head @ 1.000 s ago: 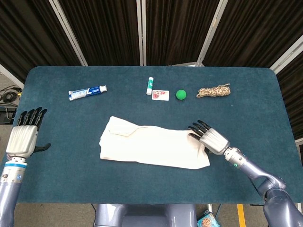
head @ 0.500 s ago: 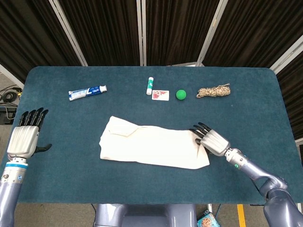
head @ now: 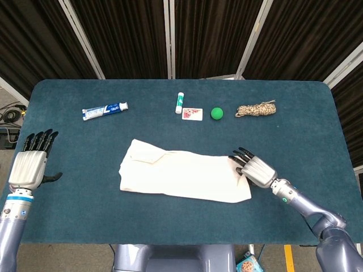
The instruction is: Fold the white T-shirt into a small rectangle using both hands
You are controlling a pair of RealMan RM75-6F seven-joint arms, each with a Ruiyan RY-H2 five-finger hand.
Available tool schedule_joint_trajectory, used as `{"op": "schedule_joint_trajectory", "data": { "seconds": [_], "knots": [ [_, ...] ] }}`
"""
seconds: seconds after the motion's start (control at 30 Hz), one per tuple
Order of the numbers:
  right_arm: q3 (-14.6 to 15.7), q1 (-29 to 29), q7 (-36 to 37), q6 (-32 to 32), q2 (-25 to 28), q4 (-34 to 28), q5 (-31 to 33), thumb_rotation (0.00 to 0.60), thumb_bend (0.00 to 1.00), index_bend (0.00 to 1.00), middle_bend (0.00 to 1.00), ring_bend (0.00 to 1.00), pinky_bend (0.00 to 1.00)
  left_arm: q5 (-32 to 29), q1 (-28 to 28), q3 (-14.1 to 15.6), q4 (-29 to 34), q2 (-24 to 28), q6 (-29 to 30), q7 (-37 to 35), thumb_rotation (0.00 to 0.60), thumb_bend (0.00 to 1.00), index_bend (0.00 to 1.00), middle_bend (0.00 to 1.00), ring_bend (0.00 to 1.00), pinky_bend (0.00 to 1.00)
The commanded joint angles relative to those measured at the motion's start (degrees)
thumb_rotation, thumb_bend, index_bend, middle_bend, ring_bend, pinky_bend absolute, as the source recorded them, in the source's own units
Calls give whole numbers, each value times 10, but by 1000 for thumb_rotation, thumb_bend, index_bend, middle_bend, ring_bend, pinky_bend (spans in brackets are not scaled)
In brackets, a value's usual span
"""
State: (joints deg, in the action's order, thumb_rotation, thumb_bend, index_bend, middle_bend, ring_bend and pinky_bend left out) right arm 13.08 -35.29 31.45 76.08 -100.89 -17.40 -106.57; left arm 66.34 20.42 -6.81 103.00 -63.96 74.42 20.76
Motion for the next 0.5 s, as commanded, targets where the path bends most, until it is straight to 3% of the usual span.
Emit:
{"op": "schedule_joint_trajectory", "data": {
  "seconds": [0.03, 0.5],
  "knots": [
    [3, 5, -2, 7, 6, 1, 0, 600, 395, 700, 110, 0, 0, 1, 0, 0, 0, 0, -1, 0, 600, 0, 0, 0, 0, 0],
    [11, 36, -11, 41, 55, -6, 3, 600, 394, 702, 114, 0, 0, 11, -3, 2, 5, 4, -1, -7, 600, 0, 0, 0, 0, 0]
  ]
}}
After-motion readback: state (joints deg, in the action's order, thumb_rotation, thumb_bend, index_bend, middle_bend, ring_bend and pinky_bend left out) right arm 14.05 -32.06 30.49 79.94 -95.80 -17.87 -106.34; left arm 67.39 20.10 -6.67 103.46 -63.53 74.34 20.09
